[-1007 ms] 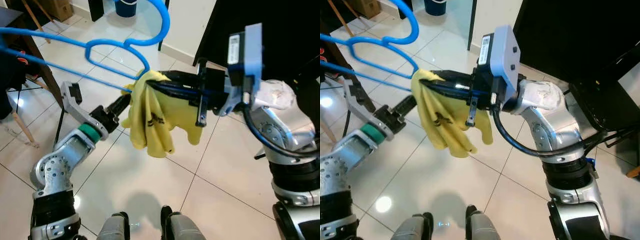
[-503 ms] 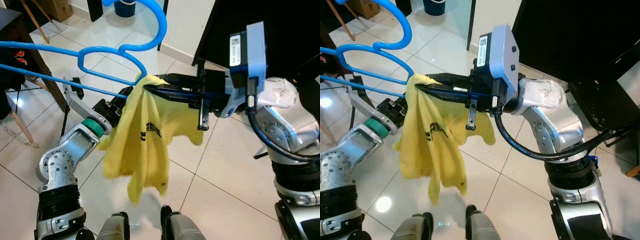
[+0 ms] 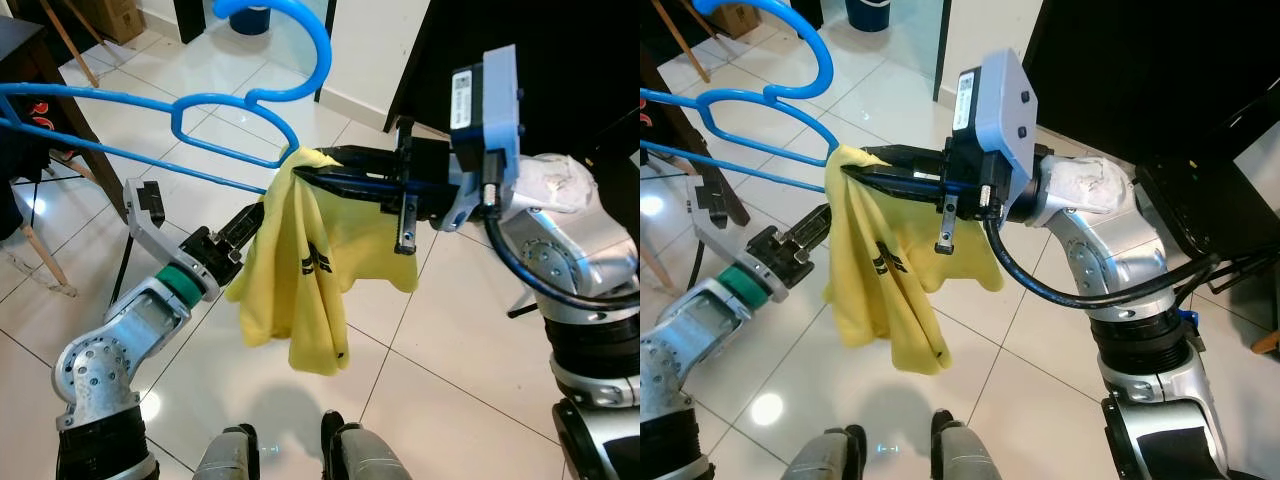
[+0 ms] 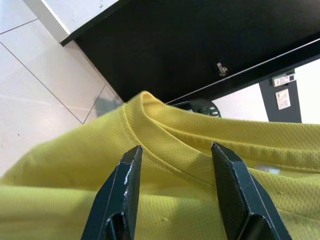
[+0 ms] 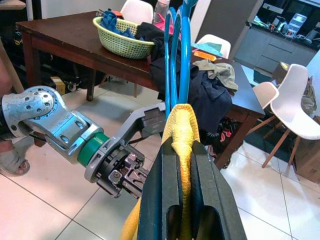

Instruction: Hang hanger

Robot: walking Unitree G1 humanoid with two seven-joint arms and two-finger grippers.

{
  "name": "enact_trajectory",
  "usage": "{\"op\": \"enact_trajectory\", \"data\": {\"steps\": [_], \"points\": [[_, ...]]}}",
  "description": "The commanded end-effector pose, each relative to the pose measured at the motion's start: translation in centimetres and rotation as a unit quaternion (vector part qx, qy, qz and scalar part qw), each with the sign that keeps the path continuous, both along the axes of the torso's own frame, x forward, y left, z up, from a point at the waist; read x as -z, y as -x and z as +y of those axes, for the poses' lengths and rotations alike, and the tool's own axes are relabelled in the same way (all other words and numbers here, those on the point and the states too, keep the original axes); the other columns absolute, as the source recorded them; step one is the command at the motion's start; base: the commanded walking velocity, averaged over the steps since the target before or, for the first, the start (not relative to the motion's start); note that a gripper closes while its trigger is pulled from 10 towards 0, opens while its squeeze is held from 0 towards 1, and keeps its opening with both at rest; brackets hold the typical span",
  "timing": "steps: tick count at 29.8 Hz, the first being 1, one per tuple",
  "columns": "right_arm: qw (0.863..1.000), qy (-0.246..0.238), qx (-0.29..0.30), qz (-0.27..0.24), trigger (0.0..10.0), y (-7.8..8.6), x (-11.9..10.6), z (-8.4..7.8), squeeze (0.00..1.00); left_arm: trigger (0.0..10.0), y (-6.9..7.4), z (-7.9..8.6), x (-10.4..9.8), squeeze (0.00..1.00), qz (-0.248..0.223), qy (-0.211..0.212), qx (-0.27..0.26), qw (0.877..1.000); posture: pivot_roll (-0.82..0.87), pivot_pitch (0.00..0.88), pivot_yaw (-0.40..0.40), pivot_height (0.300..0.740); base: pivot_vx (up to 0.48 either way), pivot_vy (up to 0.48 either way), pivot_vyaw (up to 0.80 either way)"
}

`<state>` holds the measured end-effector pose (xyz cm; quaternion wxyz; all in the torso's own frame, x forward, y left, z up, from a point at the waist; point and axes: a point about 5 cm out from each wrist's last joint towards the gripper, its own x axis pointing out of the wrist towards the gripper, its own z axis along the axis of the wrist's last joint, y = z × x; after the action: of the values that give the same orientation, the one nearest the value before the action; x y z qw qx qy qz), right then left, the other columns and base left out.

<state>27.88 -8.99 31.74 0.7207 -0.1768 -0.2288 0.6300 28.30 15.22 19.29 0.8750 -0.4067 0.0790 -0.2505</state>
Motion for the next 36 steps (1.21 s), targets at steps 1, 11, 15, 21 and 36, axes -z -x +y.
{"op": "enact_trajectory", "data": {"steps": [1, 11, 15, 21, 36], "points": [[1.000, 0.000, -0.007, -0.019, 0.0, 0.3, -0.6, 0.0, 0.00, 10.0, 0.3, -0.2, 0.3, 0.00, 0.007, -0.001, 0.006, 1.000, -0.01, 0.156, -0.011, 0.740, 0.000, 0.000, 0.00], [0.999, -0.002, -0.033, -0.033, 0.0, 1.4, -1.5, 0.4, 0.00, 10.0, -1.2, -0.5, 0.2, 0.00, 0.010, 0.008, -0.002, 1.000, -0.02, 0.156, -0.011, 0.740, 0.000, 0.000, 0.00], [0.999, 0.003, -0.042, -0.035, 0.0, 1.7, -1.6, 0.5, 0.00, 10.0, -1.5, -0.6, -0.2, 0.00, 0.007, 0.012, -0.001, 1.000, -0.03, 0.156, -0.007, 0.740, 0.000, 0.000, 0.00], [0.998, 0.017, -0.059, -0.035, 0.0, 2.2, -1.4, 0.6, 0.00, 10.0, -1.5, -0.5, -0.2, 0.00, 0.007, 0.012, -0.001, 1.000, -0.03, 0.156, -0.008, 0.740, 0.000, 0.000, 0.00], [0.998, 0.019, -0.057, -0.036, 0.0, 1.9, -1.4, 0.6, 0.00, 0.0, -0.4, -1.5, 1.1, 0.00, 0.026, -0.018, 0.045, 0.998, -0.02, 0.149, -0.007, 0.740, 0.000, 0.000, 0.00]]}}
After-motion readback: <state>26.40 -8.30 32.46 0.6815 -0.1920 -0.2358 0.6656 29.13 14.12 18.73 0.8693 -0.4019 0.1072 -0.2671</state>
